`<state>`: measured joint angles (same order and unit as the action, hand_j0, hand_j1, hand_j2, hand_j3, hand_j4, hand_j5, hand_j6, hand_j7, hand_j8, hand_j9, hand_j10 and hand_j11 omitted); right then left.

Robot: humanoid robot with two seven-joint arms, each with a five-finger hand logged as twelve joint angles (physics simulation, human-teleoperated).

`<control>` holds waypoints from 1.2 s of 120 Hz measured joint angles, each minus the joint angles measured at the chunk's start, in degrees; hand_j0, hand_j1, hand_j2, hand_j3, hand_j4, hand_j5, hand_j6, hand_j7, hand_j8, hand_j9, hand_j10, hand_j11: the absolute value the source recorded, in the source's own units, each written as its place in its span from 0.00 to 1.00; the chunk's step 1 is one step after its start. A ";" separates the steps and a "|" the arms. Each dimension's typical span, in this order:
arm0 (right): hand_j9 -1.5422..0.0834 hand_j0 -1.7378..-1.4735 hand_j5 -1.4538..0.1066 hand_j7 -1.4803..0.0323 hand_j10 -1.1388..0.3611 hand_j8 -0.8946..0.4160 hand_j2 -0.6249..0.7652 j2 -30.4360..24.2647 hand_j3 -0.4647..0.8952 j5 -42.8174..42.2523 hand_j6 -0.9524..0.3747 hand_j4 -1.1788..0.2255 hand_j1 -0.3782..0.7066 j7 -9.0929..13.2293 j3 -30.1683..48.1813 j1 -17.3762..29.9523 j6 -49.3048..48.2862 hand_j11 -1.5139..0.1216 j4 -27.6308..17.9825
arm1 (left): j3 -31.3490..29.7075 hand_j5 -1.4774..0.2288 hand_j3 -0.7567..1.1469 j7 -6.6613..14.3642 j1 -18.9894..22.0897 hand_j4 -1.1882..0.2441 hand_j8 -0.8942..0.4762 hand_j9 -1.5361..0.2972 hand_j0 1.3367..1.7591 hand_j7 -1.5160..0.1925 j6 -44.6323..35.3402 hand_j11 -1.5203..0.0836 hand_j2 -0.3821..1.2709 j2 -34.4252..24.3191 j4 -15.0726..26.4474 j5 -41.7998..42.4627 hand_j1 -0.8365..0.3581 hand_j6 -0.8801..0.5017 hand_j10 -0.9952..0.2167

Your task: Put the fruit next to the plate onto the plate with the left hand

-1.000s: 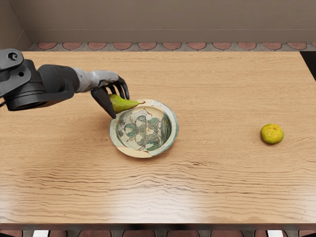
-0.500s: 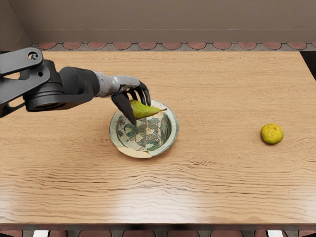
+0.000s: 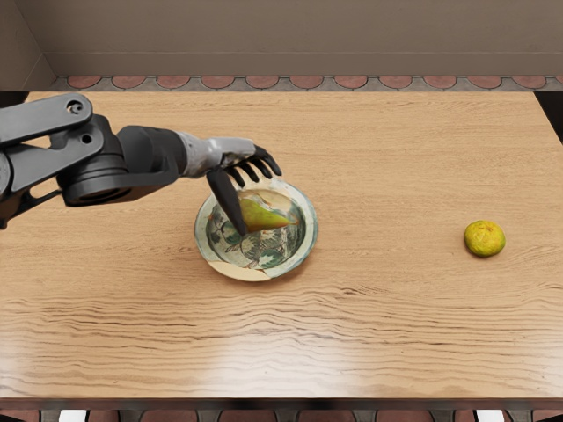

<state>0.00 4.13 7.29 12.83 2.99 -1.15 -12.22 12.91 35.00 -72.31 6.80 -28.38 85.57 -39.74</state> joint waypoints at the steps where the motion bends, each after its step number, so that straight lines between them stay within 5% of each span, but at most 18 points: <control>1: 0.93 0.30 0.91 0.96 0.74 0.66 0.45 0.00 0.34 0.00 0.70 0.82 0.06 0.00 0.00 0.00 -0.01 0.90 0.00 | -0.01 0.60 0.40 0.00 -0.01 0.70 0.55 0.60 0.75 0.63 -0.10 0.68 0.32 0.00 -0.02 0.14 0.74 0.55 0.64; 44: 0.93 0.30 0.91 0.96 0.74 0.66 0.45 0.00 0.34 0.00 0.70 0.82 0.06 0.00 0.00 0.00 0.00 0.90 0.00 | 0.05 0.82 0.40 0.00 -0.03 0.81 0.63 0.80 0.76 0.84 -0.33 0.90 0.25 -2.41 -0.22 7.85 0.95 0.62 0.79; 95: 0.93 0.30 0.91 0.96 0.74 0.66 0.45 0.00 0.34 0.01 0.70 0.82 0.06 0.00 0.00 0.00 -0.01 0.90 0.00 | 0.47 0.86 0.40 0.00 1.55 0.83 0.65 0.83 0.76 0.88 17.59 0.94 0.23 -18.81 -0.49 49.47 0.99 0.63 0.82; 113: 0.93 0.30 0.91 0.96 0.74 0.66 0.45 0.00 0.34 0.00 0.70 0.82 0.06 0.00 0.00 0.00 -0.01 0.90 0.00 | 0.51 0.86 0.40 0.00 4.32 0.83 0.65 0.84 0.76 0.88 25.58 0.95 0.23 -21.84 -2.75 55.88 0.99 0.64 0.82; 144: 0.93 0.30 0.91 0.96 0.74 0.66 0.45 0.00 0.34 0.00 0.70 0.82 0.06 0.00 0.00 0.00 0.00 0.90 0.00 | 0.45 0.87 0.40 0.00 8.65 0.83 0.65 0.84 0.76 0.89 28.02 0.95 0.23 -24.06 -9.63 61.43 0.99 0.64 0.82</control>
<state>0.00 4.13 7.29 12.84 2.99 -1.15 -12.22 13.36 35.00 -63.66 34.81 -52.44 75.95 21.69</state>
